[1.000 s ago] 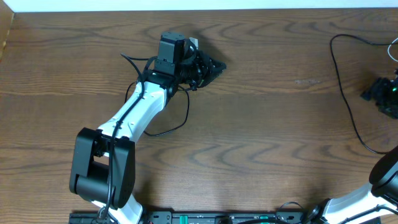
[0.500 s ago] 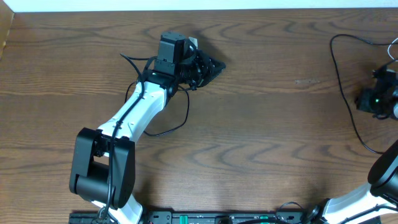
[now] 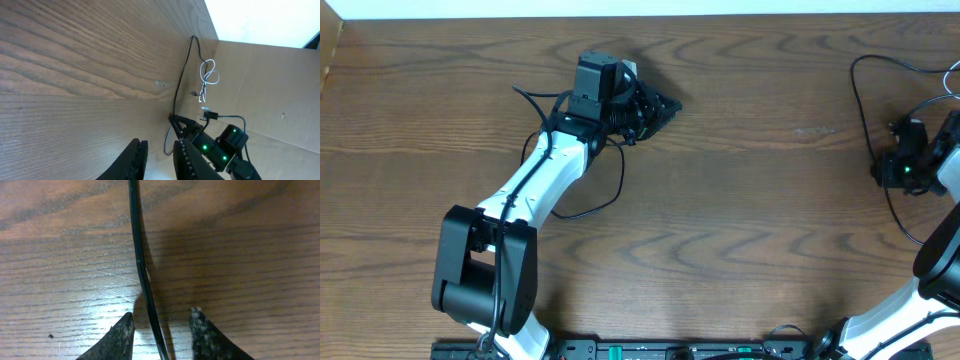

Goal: Untangle cables

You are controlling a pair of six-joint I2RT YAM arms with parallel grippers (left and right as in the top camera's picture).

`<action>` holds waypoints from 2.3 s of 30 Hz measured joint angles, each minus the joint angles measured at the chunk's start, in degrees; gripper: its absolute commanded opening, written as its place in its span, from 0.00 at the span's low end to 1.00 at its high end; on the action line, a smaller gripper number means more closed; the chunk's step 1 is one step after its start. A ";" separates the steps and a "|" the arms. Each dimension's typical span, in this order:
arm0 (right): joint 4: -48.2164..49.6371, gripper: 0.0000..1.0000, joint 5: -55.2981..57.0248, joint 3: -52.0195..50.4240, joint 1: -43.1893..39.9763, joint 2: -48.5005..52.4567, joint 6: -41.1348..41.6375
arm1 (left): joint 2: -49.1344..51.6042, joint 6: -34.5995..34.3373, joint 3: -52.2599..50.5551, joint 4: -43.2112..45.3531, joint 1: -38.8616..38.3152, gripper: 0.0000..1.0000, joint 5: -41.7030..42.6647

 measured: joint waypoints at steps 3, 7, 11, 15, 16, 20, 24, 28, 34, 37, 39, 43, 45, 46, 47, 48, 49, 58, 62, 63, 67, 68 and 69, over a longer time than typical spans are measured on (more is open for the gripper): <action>0.26 0.25 0.24 0.02 0.02 0.11 -0.22 | 0.00 0.00 0.00 0.00 0.00 0.23 -0.22; 1.33 0.09 0.33 0.26 -0.02 0.66 -0.98 | 0.00 0.00 0.00 -0.15 0.00 0.23 -0.39; 1.79 0.01 0.70 0.81 0.00 1.27 -0.87 | 0.00 0.00 0.00 -1.22 0.00 0.24 -0.42; 6.03 0.01 4.96 0.90 0.28 1.57 4.48 | 0.00 0.00 0.00 -1.31 0.00 0.24 -1.11; 7.04 0.01 7.04 0.94 0.42 1.62 6.60 | 0.00 0.00 0.00 -1.33 0.00 0.24 -1.29; 7.23 0.01 13.38 2.21 0.52 1.70 10.86 | 0.00 0.00 0.00 -1.33 0.00 0.24 -1.95; 8.28 0.01 15.96 6.99 0.48 0.92 8.55 | 0.00 0.00 0.00 -1.33 0.00 0.24 -2.47; 11.02 0.01 15.89 11.82 0.50 -2.54 -0.90 | 0.00 0.00 0.00 -1.33 0.00 0.24 -2.58; 12.09 0.01 13.73 13.64 0.59 -4.83 -17.55 | 0.00 0.00 0.00 -1.33 0.00 0.24 -3.08; 11.98 0.01 12.41 13.64 0.76 -3.26 -24.96 | 0.00 0.00 0.00 -1.33 0.00 0.24 -3.23; 12.07 0.01 11.78 13.64 0.92 -1.62 -29.46 | 0.00 0.00 0.00 -1.36 0.00 0.24 -3.39; 13.70 0.01 11.19 13.64 1.01 3.65 -37.38 | 0.00 0.00 0.00 -1.36 0.00 0.24 -3.43; 14.91 0.01 11.06 13.62 1.14 6.29 -39.41 | 0.00 0.00 0.00 -1.36 0.00 0.24 -3.43; 15.37 0.01 11.04 13.62 1.16 7.10 -40.06 | 0.00 0.00 0.00 -1.36 0.00 0.24 -3.43; 15.87 0.01 10.99 13.55 1.27 7.91 -40.63 | 0.00 0.00 0.00 -1.36 0.00 0.24 -3.43; 16.72 0.01 10.91 13.44 1.31 8.28 -41.13 | 0.00 0.00 0.00 -1.36 0.00 0.24 -3.43; 17.77 0.01 10.93 13.33 1.33 8.50 -41.59 | 0.00 0.00 0.00 -1.38 0.00 0.24 -3.52; 27.47 0.18 12.04 13.27 0.15 8.50 -39.34 | 0.00 0.00 0.00 -1.38 0.00 0.24 -4.22; 28.20 0.99 9.33 13.27 -1.70 8.50 -31.82 | 0.00 0.02 0.00 -2.38 0.00 0.24 -4.72; 28.20 0.99 8.50 13.27 -2.23 8.50 -29.40 | 0.00 0.07 0.00 -3.17 0.00 0.24 -5.09; 28.17 0.99 6.36 13.27 -3.13 8.50 -19.21 | 0.00 1.29 0.00 -5.84 0.00 0.24 -6.73; 28.00 0.99 5.81 13.27 -3.08 8.50 -16.46 | 0.00 2.56 0.00 -6.14 0.00 0.24 -7.06; 27.71 0.99 5.09 13.27 -2.99 8.50 -13.60 | 0.00 3.80 0.00 -6.29 0.00 0.24 -7.23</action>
